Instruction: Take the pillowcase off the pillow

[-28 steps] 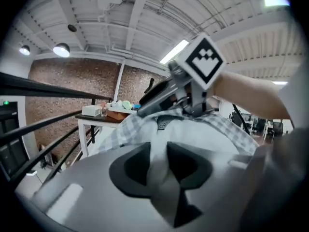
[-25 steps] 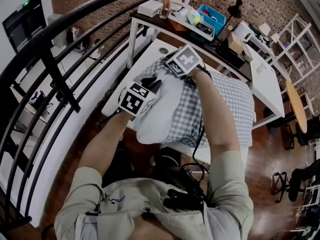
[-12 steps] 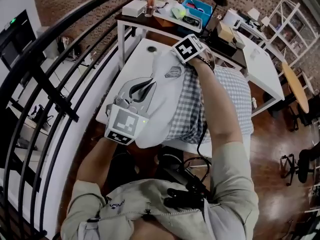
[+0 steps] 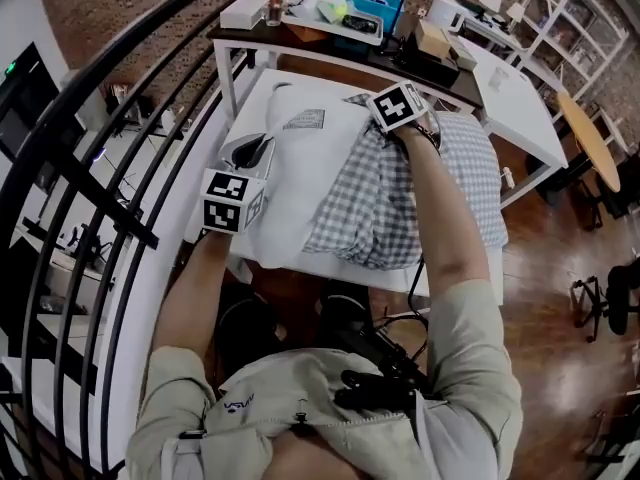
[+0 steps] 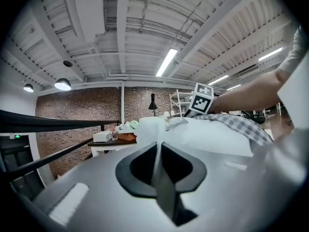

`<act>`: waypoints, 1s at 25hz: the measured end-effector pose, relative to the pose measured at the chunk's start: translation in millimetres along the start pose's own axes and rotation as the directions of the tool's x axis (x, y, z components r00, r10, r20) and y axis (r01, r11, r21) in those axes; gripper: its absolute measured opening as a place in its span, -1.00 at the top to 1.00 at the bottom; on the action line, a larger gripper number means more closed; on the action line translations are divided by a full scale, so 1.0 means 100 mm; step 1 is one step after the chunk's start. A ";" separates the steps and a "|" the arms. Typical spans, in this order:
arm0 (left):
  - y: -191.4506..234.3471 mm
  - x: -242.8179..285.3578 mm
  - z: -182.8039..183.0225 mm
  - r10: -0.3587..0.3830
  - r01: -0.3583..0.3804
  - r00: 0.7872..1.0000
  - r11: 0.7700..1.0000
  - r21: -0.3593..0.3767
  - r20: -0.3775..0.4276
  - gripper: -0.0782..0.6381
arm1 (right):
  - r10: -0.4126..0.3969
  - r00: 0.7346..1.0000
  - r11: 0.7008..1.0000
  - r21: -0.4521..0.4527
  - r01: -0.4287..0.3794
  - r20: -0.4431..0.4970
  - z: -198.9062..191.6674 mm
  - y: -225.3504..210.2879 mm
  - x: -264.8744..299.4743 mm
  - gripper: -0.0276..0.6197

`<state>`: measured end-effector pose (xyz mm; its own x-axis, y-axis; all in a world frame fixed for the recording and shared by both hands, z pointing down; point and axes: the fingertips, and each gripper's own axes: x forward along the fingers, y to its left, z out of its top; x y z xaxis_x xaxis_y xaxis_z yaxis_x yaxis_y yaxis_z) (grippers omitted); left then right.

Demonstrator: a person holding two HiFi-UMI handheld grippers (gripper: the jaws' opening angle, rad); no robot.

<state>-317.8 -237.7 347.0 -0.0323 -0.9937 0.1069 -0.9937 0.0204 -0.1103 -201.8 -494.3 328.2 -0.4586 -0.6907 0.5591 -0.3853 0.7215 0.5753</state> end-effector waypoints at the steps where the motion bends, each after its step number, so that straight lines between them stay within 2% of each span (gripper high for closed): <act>1: -0.03 0.04 0.02 -0.005 0.005 1.000 1.000 0.017 -0.008 0.69 | 0.002 0.999 1.000 0.004 -0.002 0.040 0.05 0.01 -0.07 0.79; 3: -0.06 0.04 0.07 -0.006 0.007 1.000 0.999 0.040 -0.017 0.61 | 0.007 0.991 0.999 0.034 -0.012 0.136 0.17 0.02 -0.26 0.71; 5: -0.08 -0.06 0.13 0.002 -0.001 1.000 0.999 0.049 -0.009 0.48 | 0.000 0.975 0.993 0.113 -0.026 0.224 0.19 0.01 -0.55 0.61; 9: -0.28 -0.47 0.33 -0.016 0.012 0.998 0.998 0.068 0.057 0.39 | 0.036 0.901 0.976 0.178 -0.125 0.432 0.21 0.34 -1.36 0.58; 11: -0.49 -0.69 0.33 -0.054 0.048 0.997 0.994 0.096 0.060 0.32 | 0.045 0.870 0.972 0.179 -0.151 0.490 0.08 0.62 -1.74 0.57; 13: -0.73 -0.88 0.24 -0.096 0.090 0.995 0.986 0.140 0.036 0.29 | 0.051 0.853 0.969 0.181 -0.168 0.519 -0.11 0.91 -2.03 0.57; 16: -1.04 -1.07 0.01 -0.141 0.141 0.990 0.974 0.176 -0.009 0.22 | 0.062 0.847 0.961 0.196 -0.193 0.529 -0.42 1.33 -2.31 0.55; 19: -1.26 -1.16 -0.24 -0.174 0.180 0.983 0.971 0.158 -0.055 0.17 | 0.082 0.860 0.951 0.218 -0.219 0.504 -0.74 1.73 -2.41 0.55; 21: -1.41 -1.15 -0.39 -0.199 0.211 0.976 0.962 0.173 -0.083 0.12 | 0.109 0.868 0.942 0.229 -0.247 0.485 -0.91 1.96 -2.41 0.55; 23: -1.46 -1.09 -0.61 -0.196 0.217 0.972 0.958 0.185 -0.127 0.12 | 0.145 0.874 0.933 0.229 -0.276 0.465 -1.02 2.16 -2.34 0.54; 25: -1.42 -1.03 -0.77 -0.161 0.190 0.974 0.963 0.189 -0.162 0.12 | 0.172 0.880 0.935 0.209 -0.288 0.442 -1.06 2.33 -2.23 0.51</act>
<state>-181.5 -129.9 428.3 0.1109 -0.9530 0.2818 -0.9432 -0.1902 -0.2722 -104.3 -177.1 400.4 -0.8241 -0.4623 0.3275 -0.3955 0.8833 0.2517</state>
